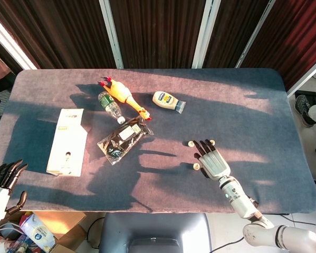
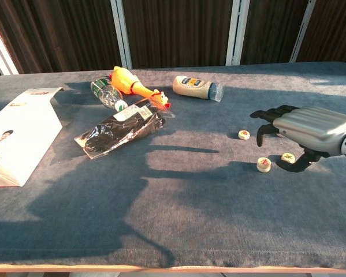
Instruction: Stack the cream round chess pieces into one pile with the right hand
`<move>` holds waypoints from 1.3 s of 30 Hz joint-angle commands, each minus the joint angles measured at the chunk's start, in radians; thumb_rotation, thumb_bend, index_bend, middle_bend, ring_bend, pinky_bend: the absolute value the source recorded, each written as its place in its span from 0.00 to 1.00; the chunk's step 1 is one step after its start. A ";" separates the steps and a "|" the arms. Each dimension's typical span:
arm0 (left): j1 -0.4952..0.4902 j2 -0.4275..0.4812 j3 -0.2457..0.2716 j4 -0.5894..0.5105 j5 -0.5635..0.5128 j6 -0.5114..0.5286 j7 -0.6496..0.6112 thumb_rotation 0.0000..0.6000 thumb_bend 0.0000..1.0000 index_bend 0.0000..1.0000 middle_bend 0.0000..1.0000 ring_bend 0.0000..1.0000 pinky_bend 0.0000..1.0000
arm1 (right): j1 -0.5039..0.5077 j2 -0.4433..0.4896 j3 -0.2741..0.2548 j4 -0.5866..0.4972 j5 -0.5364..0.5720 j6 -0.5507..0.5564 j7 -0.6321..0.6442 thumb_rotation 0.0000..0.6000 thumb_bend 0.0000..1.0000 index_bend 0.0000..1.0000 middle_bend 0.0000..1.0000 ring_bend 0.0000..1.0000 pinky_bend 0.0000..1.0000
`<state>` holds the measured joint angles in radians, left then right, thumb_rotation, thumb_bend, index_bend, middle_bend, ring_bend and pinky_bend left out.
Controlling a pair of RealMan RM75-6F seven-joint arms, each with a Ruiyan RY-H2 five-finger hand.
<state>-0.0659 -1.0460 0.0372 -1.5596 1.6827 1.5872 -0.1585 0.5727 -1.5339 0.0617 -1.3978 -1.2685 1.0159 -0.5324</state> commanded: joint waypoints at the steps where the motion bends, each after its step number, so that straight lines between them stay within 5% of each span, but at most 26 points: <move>1: 0.000 0.000 0.002 0.000 0.003 0.001 0.000 1.00 0.54 0.00 0.00 0.00 0.03 | -0.010 0.012 -0.004 0.014 0.002 0.004 0.012 1.00 0.50 0.44 0.01 0.00 0.00; 19: 0.002 0.000 0.010 -0.008 0.011 -0.005 0.018 1.00 0.54 0.00 0.00 0.00 0.03 | -0.002 -0.019 -0.005 0.138 0.032 -0.062 0.075 1.00 0.50 0.50 0.01 0.00 0.00; 39: 0.002 0.000 0.009 -0.005 0.012 -0.003 0.015 1.00 0.54 0.00 0.00 0.00 0.03 | -0.017 -0.004 0.002 0.070 -0.027 0.012 0.112 1.00 0.50 0.60 0.01 0.00 0.00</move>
<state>-0.0642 -1.0464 0.0464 -1.5648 1.6947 1.5843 -0.1440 0.5598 -1.5469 0.0644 -1.3114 -1.2817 1.0153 -0.4313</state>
